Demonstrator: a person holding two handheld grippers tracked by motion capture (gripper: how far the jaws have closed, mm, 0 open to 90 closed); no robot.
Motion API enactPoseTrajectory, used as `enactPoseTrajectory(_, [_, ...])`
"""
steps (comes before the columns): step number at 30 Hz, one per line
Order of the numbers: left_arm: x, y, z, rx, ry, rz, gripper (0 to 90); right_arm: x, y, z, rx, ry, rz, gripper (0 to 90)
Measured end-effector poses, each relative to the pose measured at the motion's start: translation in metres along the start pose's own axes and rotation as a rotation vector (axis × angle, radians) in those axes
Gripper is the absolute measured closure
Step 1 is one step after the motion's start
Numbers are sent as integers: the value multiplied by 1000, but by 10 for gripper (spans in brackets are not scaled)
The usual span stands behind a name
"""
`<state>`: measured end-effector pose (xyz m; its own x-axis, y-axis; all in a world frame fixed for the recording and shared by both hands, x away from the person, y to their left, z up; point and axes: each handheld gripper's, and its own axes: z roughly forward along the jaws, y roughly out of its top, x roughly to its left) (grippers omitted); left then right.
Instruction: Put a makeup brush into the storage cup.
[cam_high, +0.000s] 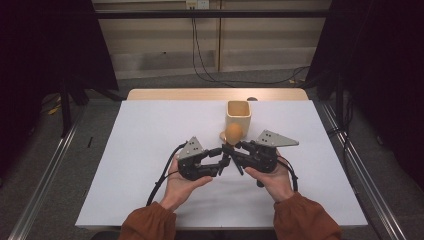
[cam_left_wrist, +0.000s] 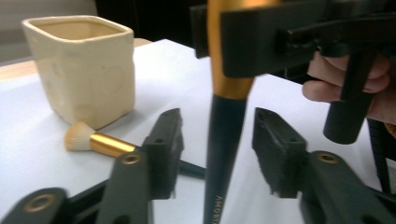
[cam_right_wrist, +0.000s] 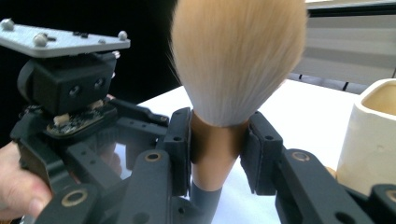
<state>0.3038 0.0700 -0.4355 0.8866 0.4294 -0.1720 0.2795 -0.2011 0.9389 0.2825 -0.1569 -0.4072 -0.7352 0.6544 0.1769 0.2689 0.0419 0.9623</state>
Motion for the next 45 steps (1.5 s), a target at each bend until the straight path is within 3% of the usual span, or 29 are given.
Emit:
enactPoseTrajectory(1, [1,0,-1,7,1,-2,457,1,0,-1,3,3,-8,666])
enactPoseTrajectory(4, [2,-1,-5,6,12,-7,433,0,-1,-2,4,8,-8,667])
enactPoseTrajectory(7, [4,-2,-8,9,28,-14,314,-1,-1,-3,7,6,-4,667])
enactPoseTrajectory(11, [6,-5,-13,18,48,-29,232,-2,0,-4,5,4,-4,667])
enactPoseTrajectory(12, [8,-5,-15,29,69,-39,171,-3,0,-6,3,0,-3,667])
enactPoseTrajectory(21, [14,-2,-29,35,120,-30,58,-9,2,-12,-10,-17,2,667])
enactPoseTrajectory(25, [18,-1,-38,48,139,-21,43,-13,3,-16,-14,-31,3,667])
enactPoseTrajectory(30, [17,0,-49,37,149,-39,40,-16,4,-20,-19,-46,2,667])
enactPoseTrajectory(35, [16,-3,-59,-7,160,-30,36,-22,7,-25,-26,-63,-2,667])
enactPoseTrajectory(38, [19,-10,-66,-15,189,-13,36,-26,10,-31,-31,-76,-6,667])
enactPoseTrajectory(45, [28,-21,-84,-23,243,-34,37,-32,16,-37,-49,-95,-6,667])
